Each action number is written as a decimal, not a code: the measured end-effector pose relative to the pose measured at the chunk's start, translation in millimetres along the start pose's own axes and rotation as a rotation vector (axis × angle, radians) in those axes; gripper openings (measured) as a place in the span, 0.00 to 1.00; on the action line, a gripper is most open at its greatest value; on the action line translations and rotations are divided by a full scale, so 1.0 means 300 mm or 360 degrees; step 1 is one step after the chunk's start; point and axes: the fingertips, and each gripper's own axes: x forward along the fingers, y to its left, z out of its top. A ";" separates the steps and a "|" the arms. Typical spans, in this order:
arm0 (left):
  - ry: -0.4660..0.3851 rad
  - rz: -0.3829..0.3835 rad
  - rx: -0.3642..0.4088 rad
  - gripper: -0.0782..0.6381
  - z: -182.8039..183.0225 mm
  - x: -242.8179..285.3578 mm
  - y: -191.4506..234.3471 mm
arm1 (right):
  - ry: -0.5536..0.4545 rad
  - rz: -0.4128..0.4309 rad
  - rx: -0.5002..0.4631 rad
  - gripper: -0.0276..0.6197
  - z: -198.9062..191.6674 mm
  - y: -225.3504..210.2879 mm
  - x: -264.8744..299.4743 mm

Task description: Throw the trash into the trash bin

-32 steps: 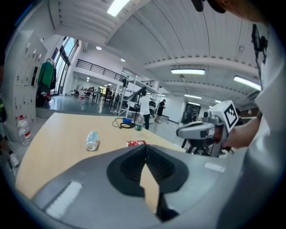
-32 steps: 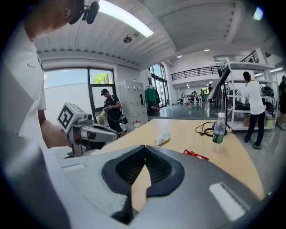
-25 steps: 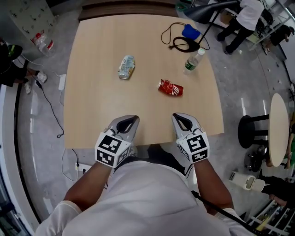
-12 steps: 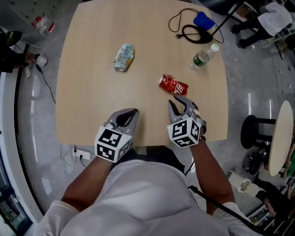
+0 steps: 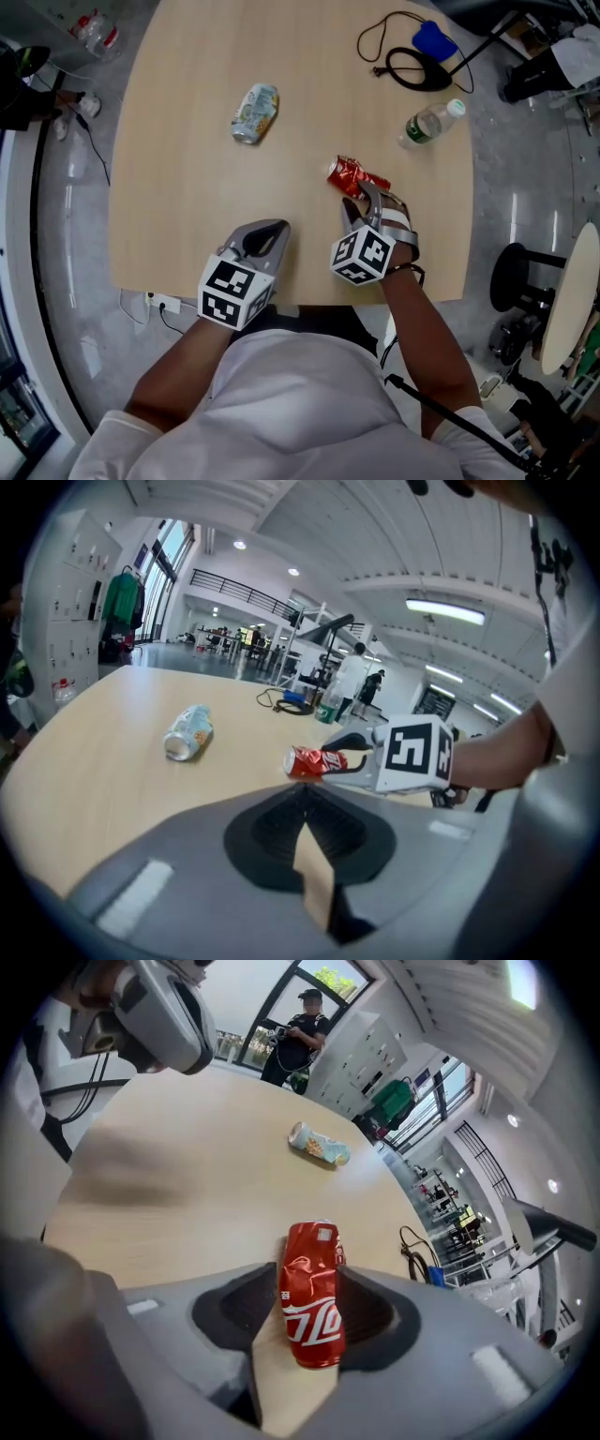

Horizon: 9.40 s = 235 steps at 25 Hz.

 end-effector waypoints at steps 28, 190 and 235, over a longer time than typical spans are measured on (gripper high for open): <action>0.0010 0.0033 -0.0096 0.12 -0.016 0.014 0.032 | 0.0084 0.0087 -0.0054 0.16 -0.036 -0.085 0.134; 0.0352 -0.2477 0.1412 0.12 -0.536 0.402 -3.279 | 0.0211 -0.2471 0.2883 0.16 -2.132 1.029 -2.590; 0.0383 -0.2293 0.1485 0.12 -0.839 0.496 -4.042 | -0.0058 -0.2390 0.2896 0.16 -2.856 1.306 -2.974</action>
